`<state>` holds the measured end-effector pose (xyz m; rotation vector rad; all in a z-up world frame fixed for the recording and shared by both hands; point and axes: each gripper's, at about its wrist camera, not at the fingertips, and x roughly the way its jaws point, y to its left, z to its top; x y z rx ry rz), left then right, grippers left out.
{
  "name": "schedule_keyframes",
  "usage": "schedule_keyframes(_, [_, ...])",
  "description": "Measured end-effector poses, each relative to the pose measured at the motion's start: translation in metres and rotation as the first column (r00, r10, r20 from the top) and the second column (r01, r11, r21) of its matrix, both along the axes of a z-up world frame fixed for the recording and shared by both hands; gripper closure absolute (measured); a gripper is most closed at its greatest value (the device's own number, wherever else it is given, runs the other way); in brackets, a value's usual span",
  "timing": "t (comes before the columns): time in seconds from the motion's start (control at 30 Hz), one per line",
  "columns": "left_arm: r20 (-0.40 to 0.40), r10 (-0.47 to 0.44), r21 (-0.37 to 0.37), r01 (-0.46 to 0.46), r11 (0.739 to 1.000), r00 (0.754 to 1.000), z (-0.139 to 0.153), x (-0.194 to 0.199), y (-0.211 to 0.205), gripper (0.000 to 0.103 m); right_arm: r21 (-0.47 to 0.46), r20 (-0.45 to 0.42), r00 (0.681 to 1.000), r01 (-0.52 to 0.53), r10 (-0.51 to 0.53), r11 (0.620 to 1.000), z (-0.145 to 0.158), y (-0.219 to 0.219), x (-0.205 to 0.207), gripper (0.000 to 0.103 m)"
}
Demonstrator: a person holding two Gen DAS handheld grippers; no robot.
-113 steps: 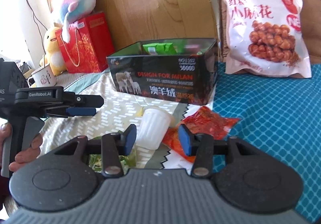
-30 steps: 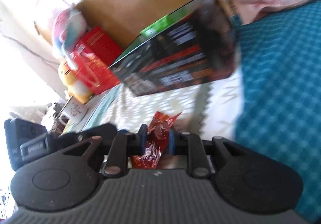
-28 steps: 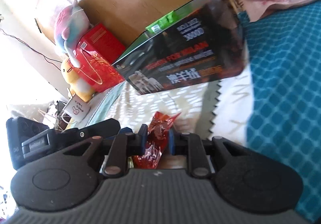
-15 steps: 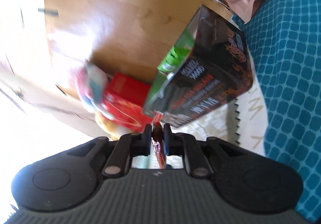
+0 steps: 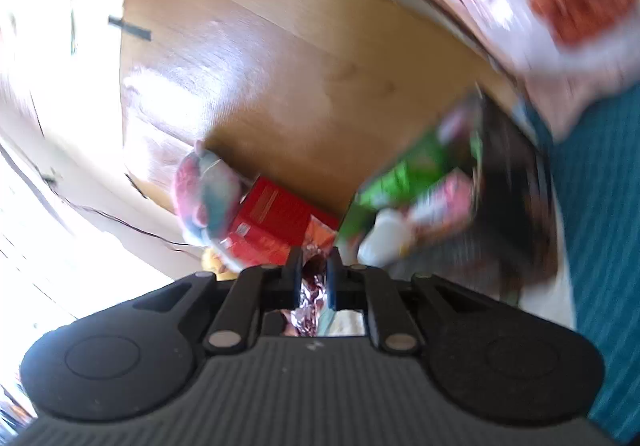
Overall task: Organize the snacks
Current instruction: 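Carry the red packet into the black tin and open the right gripper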
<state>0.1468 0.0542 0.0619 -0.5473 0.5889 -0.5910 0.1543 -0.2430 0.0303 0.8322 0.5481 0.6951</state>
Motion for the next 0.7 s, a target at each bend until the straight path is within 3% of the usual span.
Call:
schedule_keyframes(0.13, [-0.034, 0.031, 0.094, -0.028, 0.995, 0.999, -0.005, 0.04, -0.024, 0.069, -0.228, 0.132, 0.987, 0.117, -0.089, 0.967, 0.014, 0.014, 0.01, 0.088])
schedule_keyframes(0.23, [0.011, 0.099, 0.228, -0.099, 0.969, 0.995, -0.007, 0.052, -0.042, 0.057, -0.423, 0.235, 0.965, 0.209, -0.116, 0.882, 0.014, 0.033, 0.009, 0.081])
schedule_keyframes(0.3, [0.032, 0.112, 0.234, -0.117, 0.965, 0.993, -0.005, 0.049, -0.044, 0.049, -0.518, 0.305, 0.946, 0.259, -0.107, 0.815, 0.011, 0.044, 0.004, 0.064])
schedule_keyframes(0.4, [0.065, 0.116, 0.219, -0.128, 0.967, 0.991, 0.0, 0.038, -0.04, 0.047, -0.536, 0.362, 0.925, 0.309, -0.117, 0.786, 0.008, 0.041, -0.007, 0.061])
schedule_keyframes(0.57, [0.077, 0.131, 0.19, -0.143, 0.971, 0.988, 0.006, 0.012, -0.024, 0.046, -0.466, 0.352, 0.917, 0.347, -0.189, 0.814, 0.009, 0.011, -0.025, 0.061])
schedule_keyframes(0.7, [0.067, 0.126, 0.179, -0.136, 0.974, 0.99, -0.003, -0.023, -0.008, 0.038, -0.444, 0.312, 0.936, 0.296, -0.164, 0.846, 0.006, -0.001, -0.06, 0.061])
